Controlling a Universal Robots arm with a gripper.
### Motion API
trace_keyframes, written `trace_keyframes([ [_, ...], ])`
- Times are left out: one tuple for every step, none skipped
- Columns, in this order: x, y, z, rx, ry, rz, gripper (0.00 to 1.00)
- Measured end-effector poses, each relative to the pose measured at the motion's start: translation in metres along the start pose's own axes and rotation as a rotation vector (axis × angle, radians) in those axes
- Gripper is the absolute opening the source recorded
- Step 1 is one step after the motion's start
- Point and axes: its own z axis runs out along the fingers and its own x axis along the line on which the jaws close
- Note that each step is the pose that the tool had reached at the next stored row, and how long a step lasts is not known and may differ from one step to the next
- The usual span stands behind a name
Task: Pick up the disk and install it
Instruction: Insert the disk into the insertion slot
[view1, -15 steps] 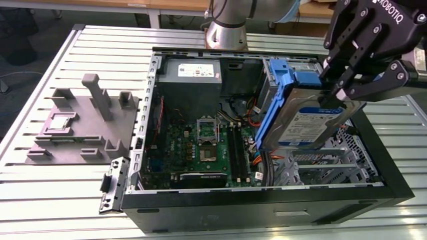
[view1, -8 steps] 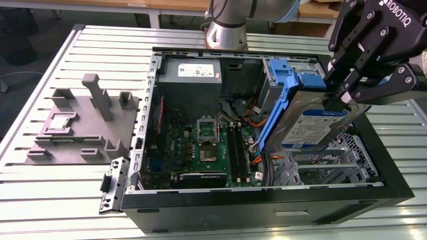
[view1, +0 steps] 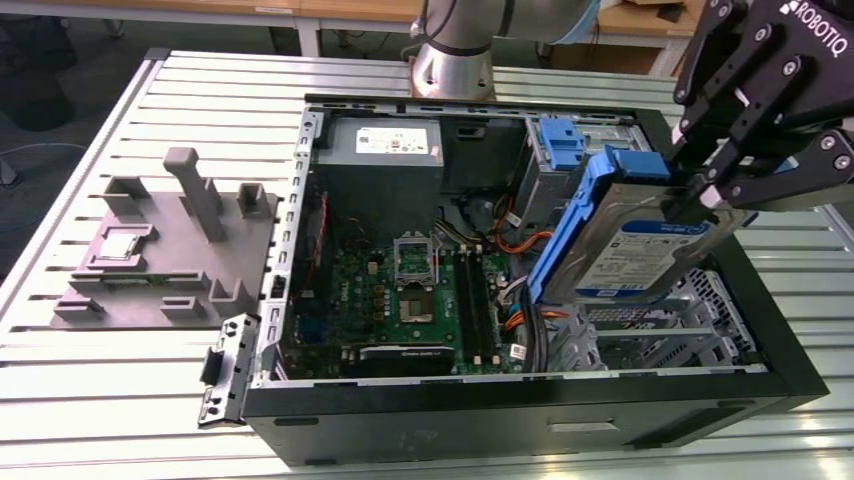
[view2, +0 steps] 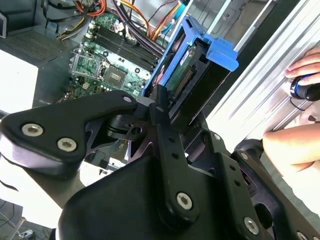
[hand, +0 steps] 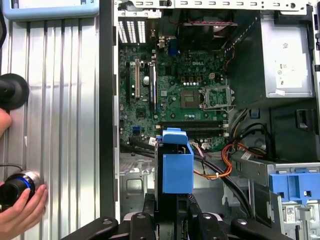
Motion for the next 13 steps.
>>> trace_keyframes([
  [0.0, -0.0014, -0.0001, 0.0, 0.0, 0.0, 0.35],
  [-0.0001, -0.0027, -0.0001, 0.0, 0.0, 0.0, 0.35],
  [-0.0001, -0.0043, -0.0002, 0.0, -0.0001, 0.0, 0.35],
  [-0.0001, -0.006, -0.0003, 0.0, 0.0, 0.0, 0.35],
  [-0.0002, -0.0079, -0.0004, 0.0, -0.0001, 0.0, 0.35],
  [-0.0003, -0.0098, -0.0005, 0.0, -0.0001, 0.0, 0.35],
  [-0.0004, -0.0116, -0.0007, 0.0, 0.0, 0.0, 0.35],
  [-0.0004, -0.0135, -0.0008, 0.0, -0.0001, 0.001, 0.35],
  [-0.0005, -0.0155, -0.0008, 0.0, -0.0001, 0.001, 0.35],
  [-0.0006, -0.0174, -0.001, 0.0, -0.0001, 0.001, 0.35],
  [-0.0006, -0.0194, -0.0011, 0.0, -0.0001, 0.001, 0.35],
  [-0.0007, -0.0213, -0.0012, 0.0, -0.0001, 0.001, 0.35],
  [-0.0008, -0.0233, -0.0012, 0.0, -0.0001, 0.001, 0.35],
])
